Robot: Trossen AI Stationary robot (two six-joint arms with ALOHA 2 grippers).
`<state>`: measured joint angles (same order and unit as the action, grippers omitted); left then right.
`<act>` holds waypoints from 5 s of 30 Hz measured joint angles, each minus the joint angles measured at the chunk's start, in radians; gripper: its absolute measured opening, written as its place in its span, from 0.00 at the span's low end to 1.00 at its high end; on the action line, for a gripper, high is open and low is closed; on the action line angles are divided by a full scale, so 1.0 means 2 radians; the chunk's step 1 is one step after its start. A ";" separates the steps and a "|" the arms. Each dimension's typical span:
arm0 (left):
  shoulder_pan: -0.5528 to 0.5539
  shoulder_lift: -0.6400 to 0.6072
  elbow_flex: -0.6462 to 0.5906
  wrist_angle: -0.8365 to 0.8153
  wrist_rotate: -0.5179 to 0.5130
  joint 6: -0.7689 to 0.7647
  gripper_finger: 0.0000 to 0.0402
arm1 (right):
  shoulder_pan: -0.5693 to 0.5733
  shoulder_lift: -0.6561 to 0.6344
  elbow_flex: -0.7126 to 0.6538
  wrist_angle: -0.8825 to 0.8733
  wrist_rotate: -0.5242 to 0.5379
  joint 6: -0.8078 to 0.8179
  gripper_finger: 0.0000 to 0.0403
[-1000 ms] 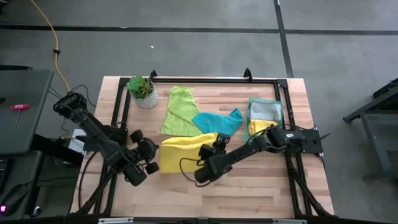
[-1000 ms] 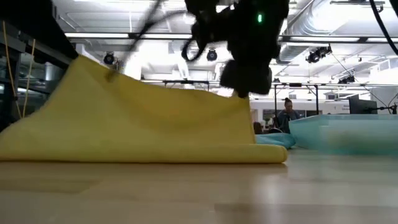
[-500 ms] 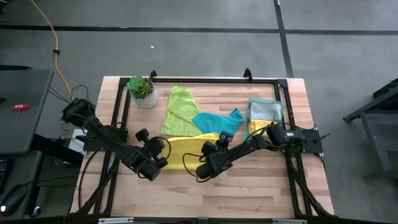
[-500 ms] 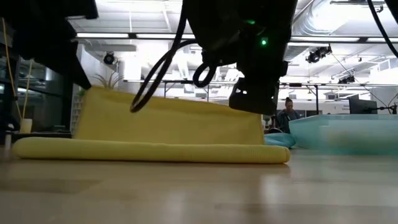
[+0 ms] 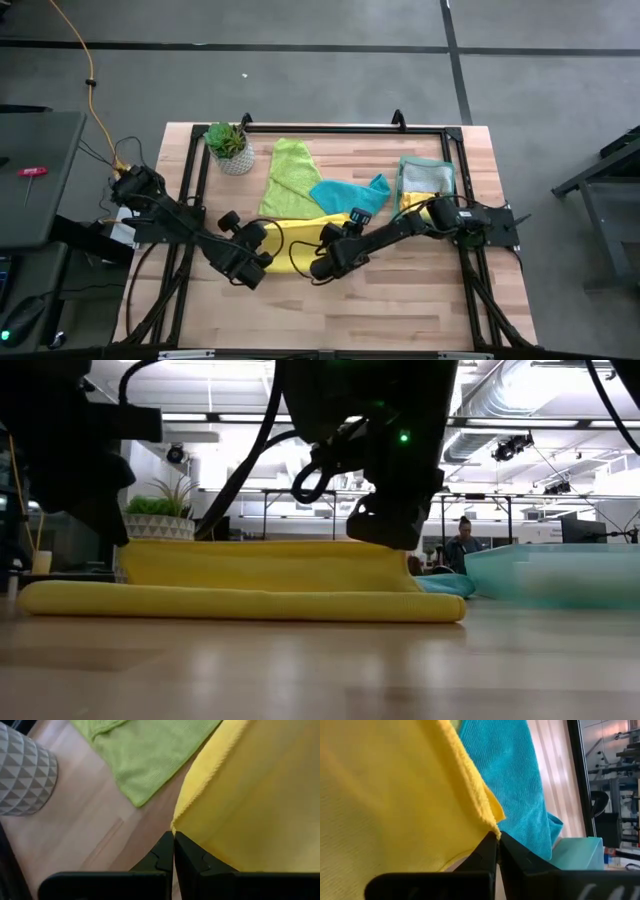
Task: Fold microfiber towels
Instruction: Fold the yellow microfiber cloth
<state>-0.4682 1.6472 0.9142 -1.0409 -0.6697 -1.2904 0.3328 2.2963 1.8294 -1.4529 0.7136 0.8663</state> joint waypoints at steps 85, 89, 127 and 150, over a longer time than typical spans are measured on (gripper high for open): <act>-0.120 -0.043 -0.150 0.420 0.132 0.266 0.00 | 0.099 -0.171 -0.460 0.811 -0.108 -0.123 0.00; -0.148 -0.044 -0.149 0.399 0.134 0.235 0.00 | 0.110 -0.165 -0.431 0.794 -0.134 -0.131 0.00; -0.185 -0.045 -0.035 0.209 0.227 0.224 0.21 | 0.138 -0.172 -0.318 0.590 -0.121 -0.176 0.25; -0.184 0.019 -0.034 0.193 0.218 0.262 0.27 | 0.138 -0.172 -0.254 0.560 -0.146 -0.279 0.48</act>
<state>-0.8364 1.6844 0.8459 -0.6547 -0.2340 -0.7670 0.6094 1.9522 1.3215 -0.3329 0.4208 0.3083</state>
